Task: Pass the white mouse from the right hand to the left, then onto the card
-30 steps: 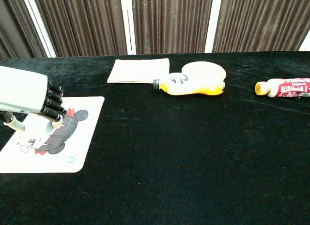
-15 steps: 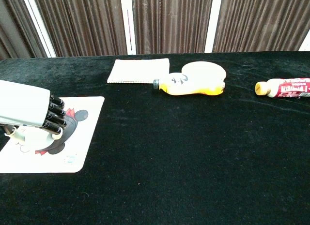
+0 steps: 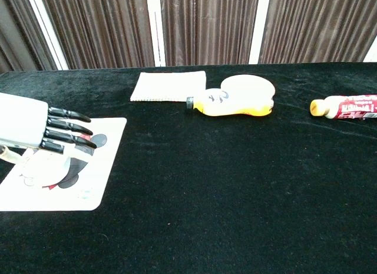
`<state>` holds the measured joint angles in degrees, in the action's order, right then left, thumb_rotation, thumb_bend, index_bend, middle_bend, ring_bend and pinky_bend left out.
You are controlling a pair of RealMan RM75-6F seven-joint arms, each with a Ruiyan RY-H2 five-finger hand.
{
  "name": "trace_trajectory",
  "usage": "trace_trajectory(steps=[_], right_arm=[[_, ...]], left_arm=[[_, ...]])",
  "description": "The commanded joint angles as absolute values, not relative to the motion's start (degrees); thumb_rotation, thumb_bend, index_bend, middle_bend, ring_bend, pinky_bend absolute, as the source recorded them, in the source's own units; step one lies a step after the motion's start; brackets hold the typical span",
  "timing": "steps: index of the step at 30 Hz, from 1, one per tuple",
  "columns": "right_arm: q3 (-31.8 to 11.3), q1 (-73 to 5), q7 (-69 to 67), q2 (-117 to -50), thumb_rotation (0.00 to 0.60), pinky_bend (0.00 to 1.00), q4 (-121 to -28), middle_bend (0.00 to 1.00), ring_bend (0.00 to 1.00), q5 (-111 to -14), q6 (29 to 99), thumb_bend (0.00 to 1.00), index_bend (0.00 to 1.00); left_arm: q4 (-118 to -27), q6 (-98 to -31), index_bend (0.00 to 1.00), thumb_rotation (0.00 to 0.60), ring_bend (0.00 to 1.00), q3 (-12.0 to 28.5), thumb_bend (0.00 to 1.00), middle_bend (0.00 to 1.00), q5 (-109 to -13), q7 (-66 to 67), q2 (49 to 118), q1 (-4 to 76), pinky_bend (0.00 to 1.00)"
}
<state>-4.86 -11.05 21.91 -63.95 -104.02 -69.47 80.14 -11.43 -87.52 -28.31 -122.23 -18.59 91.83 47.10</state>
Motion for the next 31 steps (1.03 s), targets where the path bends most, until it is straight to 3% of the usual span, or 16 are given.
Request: trace_trajectory(steps=[1,5,10,12,14,16,20,25,31], right_arm=[[-4.8,-10.8,21.6,-63.6,0.600,0.00,-104.5,0.00,0.00,-70.1,80.3,0.00,0.01],[-4.5,-10.6,21.0,-63.0,0.600,0.00,-105.2,0.00,0.00,-71.2,80.3,0.00,0.01],[-4.2,-10.3,19.6,-62.3,0.600,0.00,-105.3,0.00,0.00,-73.0,80.4,0.00,0.01],[-4.1,-10.2,18.9,-62.1,0.600,0.00,-105.0,0.00,0.00,-74.0,80.7,0.00,0.01],[-4.0,-10.0,17.4,-61.8,0.600,0.00,-104.2,0.00,0.00,-76.3,81.4,0.00,0.01],[-3.8,-9.9,15.9,-61.9,0.600,0.00,-103.1,0.00,0.00,-77.8,81.7,0.00,0.01],[-3.7,-9.7,13.8,-61.6,0.600,0.00,-102.5,0.00,0.00,-79.1,81.7,0.00,0.01],[-3.8,-9.4,12.6,-61.0,0.600,0.00,-102.5,0.00,0.00,-79.9,81.7,0.00,0.01],[-4.0,-9.3,11.7,-60.5,0.600,0.00,-102.7,0.00,0.00,-80.3,81.6,0.00,0.01]], left_arm=[[-13.0,-90.1,0.00,0.600,0.00,-26.8,0.00,0.00,-120.3,-18.3,89.5,46.0,0.00],[-15.9,-94.2,0.00,0.600,0.00,-23.7,0.00,0.00,-116.7,-18.4,86.1,44.2,0.00],[-26.2,-96.7,0.00,0.600,0.00,-15.1,0.00,0.00,-105.8,-21.9,81.6,38.8,0.00],[-35.4,-96.1,0.00,0.600,0.00,-10.7,0.00,0.00,-99.1,-23.0,79.3,34.9,0.00],[-54.4,-96.1,0.00,0.600,0.00,-6.7,0.00,0.00,-89.8,-16.8,74.5,27.8,0.00],[-73.5,-94.9,0.00,0.600,0.00,-6.3,0.00,0.00,-84.3,-5.8,68.9,23.7,0.00],[-93.7,-94.0,0.00,0.600,0.00,-6.7,0.00,0.00,-77.2,5.1,63.4,18.8,0.00],[-104.0,-93.9,0.00,0.600,0.00,-6.8,0.00,0.00,-72.0,8.6,61.7,14.6,0.00],[-107.8,-94.7,0.00,0.600,0.00,-5.8,0.00,0.00,-71.3,12.3,61.7,11.8,0.00]])
